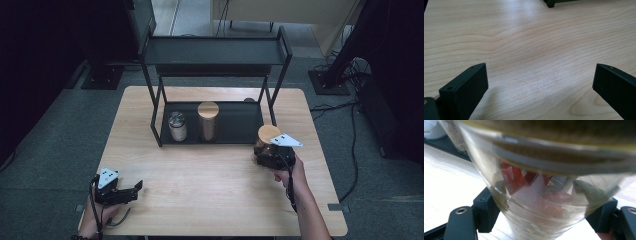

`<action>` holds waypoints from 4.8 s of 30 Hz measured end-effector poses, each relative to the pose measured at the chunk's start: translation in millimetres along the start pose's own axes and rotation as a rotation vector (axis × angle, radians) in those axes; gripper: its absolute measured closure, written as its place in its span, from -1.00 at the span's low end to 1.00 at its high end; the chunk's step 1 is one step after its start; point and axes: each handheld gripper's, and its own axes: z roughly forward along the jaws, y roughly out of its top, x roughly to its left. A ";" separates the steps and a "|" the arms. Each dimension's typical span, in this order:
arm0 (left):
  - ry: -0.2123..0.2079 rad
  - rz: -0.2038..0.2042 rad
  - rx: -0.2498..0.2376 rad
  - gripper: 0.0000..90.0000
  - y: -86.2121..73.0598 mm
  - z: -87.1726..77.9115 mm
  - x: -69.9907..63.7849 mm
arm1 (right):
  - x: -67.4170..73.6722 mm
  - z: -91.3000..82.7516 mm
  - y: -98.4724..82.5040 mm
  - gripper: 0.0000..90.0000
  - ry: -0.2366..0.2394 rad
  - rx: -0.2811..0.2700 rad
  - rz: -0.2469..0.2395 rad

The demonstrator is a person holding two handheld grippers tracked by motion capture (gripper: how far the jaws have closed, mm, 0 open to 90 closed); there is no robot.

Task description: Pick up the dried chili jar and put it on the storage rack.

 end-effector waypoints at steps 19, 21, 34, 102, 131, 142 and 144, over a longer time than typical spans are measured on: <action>-0.004 0.001 -0.002 -0.99 0.0 -0.3 0.0 | 15.0 8.2 24.8 -0.45 0.018 -0.010 -0.025; -0.004 0.001 -0.002 -0.99 -0.1 -0.5 0.1 | 16.4 9.5 27.4 -0.45 0.020 -0.011 -0.029; -0.007 0.001 -0.005 -0.99 -0.2 -0.9 0.1 | 23.6 19.8 44.5 -0.45 0.025 -0.015 -0.039; -0.011 -0.003 -0.008 -0.99 -0.3 -1.1 0.7 | 19.6 88.1 69.8 -0.45 0.003 0.013 0.015; -0.012 0.004 -0.005 -0.99 -0.2 -0.8 -0.2 | 32.8 67.7 48.0 -1.00 0.021 -0.013 0.019; -0.011 0.007 -0.002 -0.99 -0.1 -0.5 -0.2 | 32.4 63.9 33.9 -1.00 0.018 -0.013 0.020; -0.010 0.007 -0.001 -0.99 0.0 -0.5 -0.2 | 32.5 63.5 30.9 -1.00 0.018 -0.011 0.020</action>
